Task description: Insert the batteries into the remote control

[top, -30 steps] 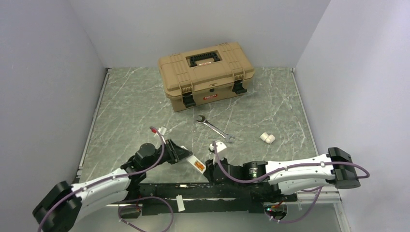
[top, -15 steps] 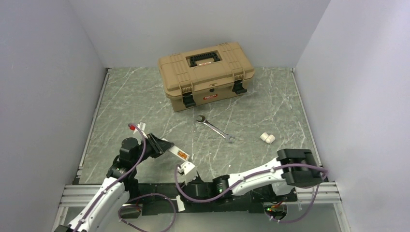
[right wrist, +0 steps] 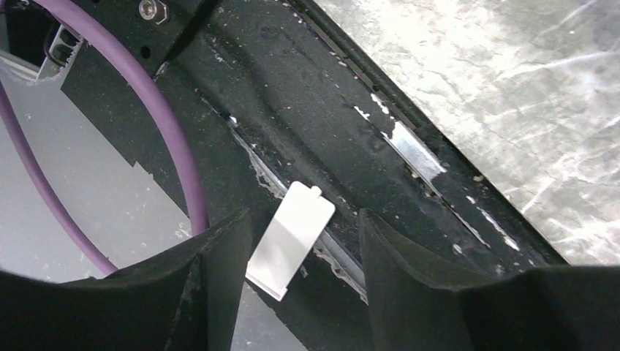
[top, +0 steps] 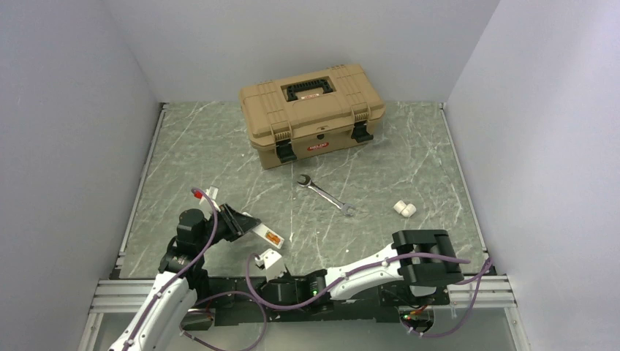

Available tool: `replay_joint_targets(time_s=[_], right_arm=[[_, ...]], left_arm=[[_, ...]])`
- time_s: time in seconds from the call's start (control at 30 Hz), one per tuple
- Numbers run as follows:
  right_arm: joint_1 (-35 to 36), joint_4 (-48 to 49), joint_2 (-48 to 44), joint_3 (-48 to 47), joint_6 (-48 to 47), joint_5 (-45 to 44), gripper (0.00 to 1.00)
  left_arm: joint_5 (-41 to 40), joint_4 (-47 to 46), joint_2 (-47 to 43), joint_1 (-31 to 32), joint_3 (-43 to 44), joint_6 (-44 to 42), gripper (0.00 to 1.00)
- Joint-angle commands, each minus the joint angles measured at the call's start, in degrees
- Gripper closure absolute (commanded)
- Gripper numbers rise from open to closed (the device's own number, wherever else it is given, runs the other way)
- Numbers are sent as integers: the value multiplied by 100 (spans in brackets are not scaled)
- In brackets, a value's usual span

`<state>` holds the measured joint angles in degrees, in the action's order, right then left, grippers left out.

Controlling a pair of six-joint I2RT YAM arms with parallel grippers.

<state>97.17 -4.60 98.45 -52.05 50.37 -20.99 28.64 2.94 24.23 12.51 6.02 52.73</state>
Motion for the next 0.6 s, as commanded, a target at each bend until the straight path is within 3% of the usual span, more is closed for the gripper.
replay_joint_targets(time_s=[0.0,0.37,0.57], right_arm=[[63,-209,191,-393,-32,113,44],[130,-879,587,-741,66,202,72],[131,-915,451,-705,96,20,79]], left_arm=[[223,-159,-26,-55,70,-60,100],[263,-207,-50,-99,20,-16,100],[270,-186,-41,-108,4,-23,100]])
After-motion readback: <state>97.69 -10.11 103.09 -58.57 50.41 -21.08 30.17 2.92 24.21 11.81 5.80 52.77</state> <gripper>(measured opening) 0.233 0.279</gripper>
